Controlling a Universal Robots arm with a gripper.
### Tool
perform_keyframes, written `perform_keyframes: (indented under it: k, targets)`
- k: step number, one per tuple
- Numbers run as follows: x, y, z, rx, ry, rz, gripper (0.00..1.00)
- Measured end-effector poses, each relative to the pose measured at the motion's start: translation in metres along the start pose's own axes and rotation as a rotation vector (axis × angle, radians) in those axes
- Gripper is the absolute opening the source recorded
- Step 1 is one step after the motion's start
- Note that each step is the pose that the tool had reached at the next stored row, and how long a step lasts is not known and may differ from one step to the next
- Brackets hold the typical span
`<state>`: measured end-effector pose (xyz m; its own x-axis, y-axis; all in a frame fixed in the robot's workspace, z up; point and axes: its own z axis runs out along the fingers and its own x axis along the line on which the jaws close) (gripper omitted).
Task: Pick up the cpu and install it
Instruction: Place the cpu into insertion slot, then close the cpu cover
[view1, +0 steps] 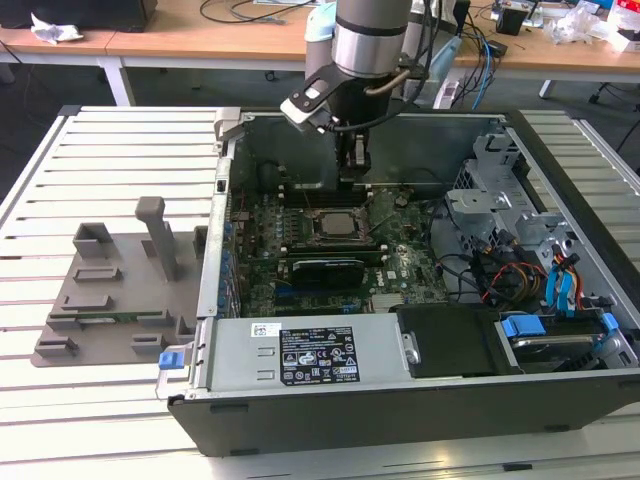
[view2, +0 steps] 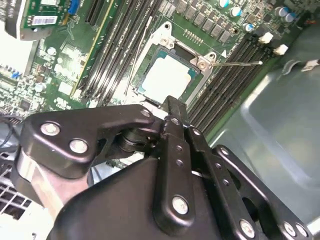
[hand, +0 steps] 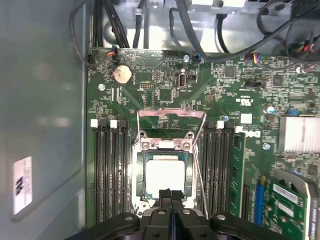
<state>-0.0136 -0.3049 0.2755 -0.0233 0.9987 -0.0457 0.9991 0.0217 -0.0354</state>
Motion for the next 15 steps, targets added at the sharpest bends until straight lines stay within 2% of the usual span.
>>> perform_keyframes:
  k: [2,8,9,10,11,15]
  targets:
    - [-0.0003,-0.0002,-0.0065,-0.0002,0.0000,0.000,0.11]
    - [-0.0004,0.0011,-0.0071,-0.0001,0.0000,0.000,0.11]
    - [-0.0005,0.0062,-0.0073,-0.0001,-0.0002,0.000,0.11]
    - [-0.0007,0.0193,-0.0077,0.0009,0.0000,0.000,0.11]
    - [-0.0010,0.0297,-0.0080,0.0029,0.0001,0.000,0.11]
    - [-0.0015,0.0499,-0.0086,0.0066,0.0001,0.000,0.11]
